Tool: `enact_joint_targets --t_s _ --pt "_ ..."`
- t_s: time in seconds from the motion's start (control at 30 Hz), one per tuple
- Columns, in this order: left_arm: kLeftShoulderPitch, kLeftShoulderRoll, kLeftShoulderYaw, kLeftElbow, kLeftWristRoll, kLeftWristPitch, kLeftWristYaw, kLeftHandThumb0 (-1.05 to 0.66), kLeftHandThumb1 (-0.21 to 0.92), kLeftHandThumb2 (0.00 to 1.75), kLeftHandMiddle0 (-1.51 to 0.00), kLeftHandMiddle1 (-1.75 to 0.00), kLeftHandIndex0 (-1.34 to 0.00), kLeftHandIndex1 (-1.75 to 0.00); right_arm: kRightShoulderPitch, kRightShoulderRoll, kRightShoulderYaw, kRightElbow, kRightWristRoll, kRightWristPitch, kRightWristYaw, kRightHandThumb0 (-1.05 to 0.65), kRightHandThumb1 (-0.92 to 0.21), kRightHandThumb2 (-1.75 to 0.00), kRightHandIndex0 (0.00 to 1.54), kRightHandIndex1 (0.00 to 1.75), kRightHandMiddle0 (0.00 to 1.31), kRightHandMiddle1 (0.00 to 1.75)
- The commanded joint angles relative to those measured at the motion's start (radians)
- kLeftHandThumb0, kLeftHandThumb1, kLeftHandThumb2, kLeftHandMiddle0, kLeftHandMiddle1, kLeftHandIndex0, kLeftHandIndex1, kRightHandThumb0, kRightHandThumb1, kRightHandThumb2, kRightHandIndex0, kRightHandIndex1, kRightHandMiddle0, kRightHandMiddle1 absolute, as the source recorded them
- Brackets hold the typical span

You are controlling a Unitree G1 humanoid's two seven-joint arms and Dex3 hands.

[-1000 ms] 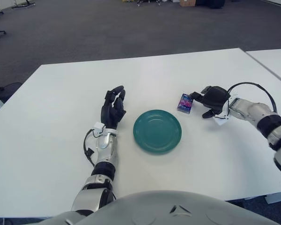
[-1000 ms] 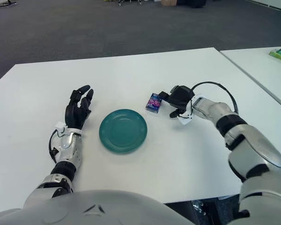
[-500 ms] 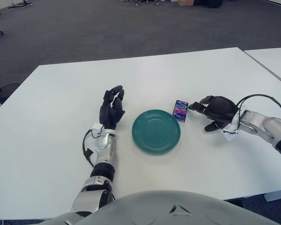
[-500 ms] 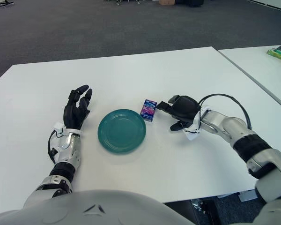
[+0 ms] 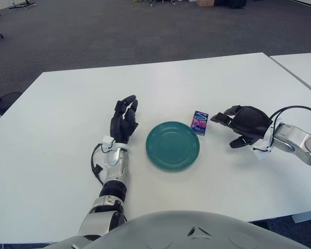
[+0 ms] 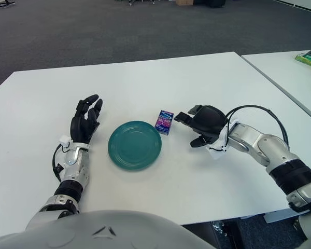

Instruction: Put the gum into the plate.

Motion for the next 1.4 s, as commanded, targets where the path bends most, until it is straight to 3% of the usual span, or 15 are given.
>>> enact_joint_targets --t_s 0.0,0.33,0.63,0.77,0.93,1.37 --pt "0.141 -0.133 -0.003 0.083 -0.019 0.007 0.022 -0.86 0.92 0.63 -0.51 -0.03 -0.28 -1.04 0.005 0.009 -0.035 -0.007 0.011 0.001 0.031 -0.69 -0.92 -0.81 0.61 0.01 0.0 0.56" --pt "0.136 -0.124 -0.002 0.086 -0.018 0.014 0.026 -0.85 0.92 0.63 -0.51 -0.03 -0.27 -1.05 -0.015 0.043 -0.036 0.036 -0.039 0.007 0.033 -0.73 -0.92 -0.85 0.58 0.0 0.0 0.57" --pt "0.136 -0.114 0.001 0.081 -0.014 0.019 0.034 -0.85 0.92 0.64 -0.51 -0.03 -0.27 -1.04 -0.041 0.078 -0.055 0.044 -0.008 0.006 0.061 -0.74 -0.92 -0.84 0.55 0.0 0.0 0.55" --pt "0.136 -0.11 -0.003 0.08 -0.007 0.019 0.037 -0.85 0.92 0.64 -0.51 -0.03 -0.27 -1.04 -0.088 0.106 -0.07 0.071 0.004 -0.001 0.044 -0.73 -0.92 -0.85 0.52 0.0 0.0 0.55" --pt "0.139 -0.112 -0.007 0.074 -0.005 0.02 0.032 -0.85 0.92 0.64 -0.52 -0.03 -0.29 -1.04 -0.201 0.163 -0.069 0.177 0.005 -0.034 -0.031 -0.74 -0.92 -0.86 0.48 0.0 0.0 0.57" --pt "0.145 -0.124 -0.006 0.069 -0.032 0.018 0.016 -0.83 0.92 0.62 -0.52 -0.03 -0.29 -1.05 -0.31 0.223 0.0 0.306 -0.058 -0.142 -0.166 -0.74 -0.92 -0.86 0.41 0.0 0.0 0.52"
